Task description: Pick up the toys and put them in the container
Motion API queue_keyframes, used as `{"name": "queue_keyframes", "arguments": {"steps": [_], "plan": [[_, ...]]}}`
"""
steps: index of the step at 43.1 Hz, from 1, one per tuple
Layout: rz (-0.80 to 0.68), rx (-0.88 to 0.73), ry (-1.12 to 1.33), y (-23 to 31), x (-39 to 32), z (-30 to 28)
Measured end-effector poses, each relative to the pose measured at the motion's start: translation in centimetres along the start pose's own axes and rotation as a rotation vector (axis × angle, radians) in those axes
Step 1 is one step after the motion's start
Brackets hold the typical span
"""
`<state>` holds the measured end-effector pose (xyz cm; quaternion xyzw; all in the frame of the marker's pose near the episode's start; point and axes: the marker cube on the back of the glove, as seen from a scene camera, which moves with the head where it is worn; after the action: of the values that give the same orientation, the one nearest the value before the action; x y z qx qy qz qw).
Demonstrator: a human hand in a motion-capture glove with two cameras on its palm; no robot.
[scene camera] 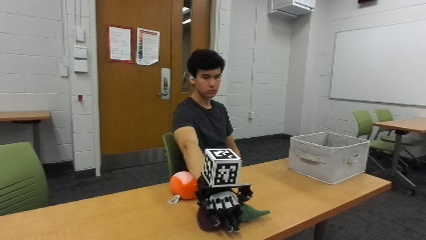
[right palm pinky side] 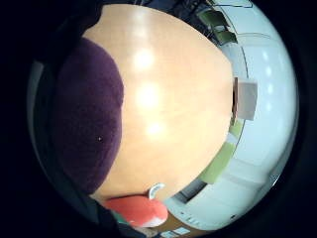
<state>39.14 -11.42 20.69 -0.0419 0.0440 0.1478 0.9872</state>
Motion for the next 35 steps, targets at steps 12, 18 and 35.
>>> {"name": "queue_keyframes", "arguments": {"steps": [12,18,35], "plan": [[0.004,0.042,-0.036,0.4,0.4,-1.3],[-0.017,0.033,0.011,1.5,-0.1,-2.0],[-0.054,0.197,0.048,5.2,-4.4,-16.1]]}}
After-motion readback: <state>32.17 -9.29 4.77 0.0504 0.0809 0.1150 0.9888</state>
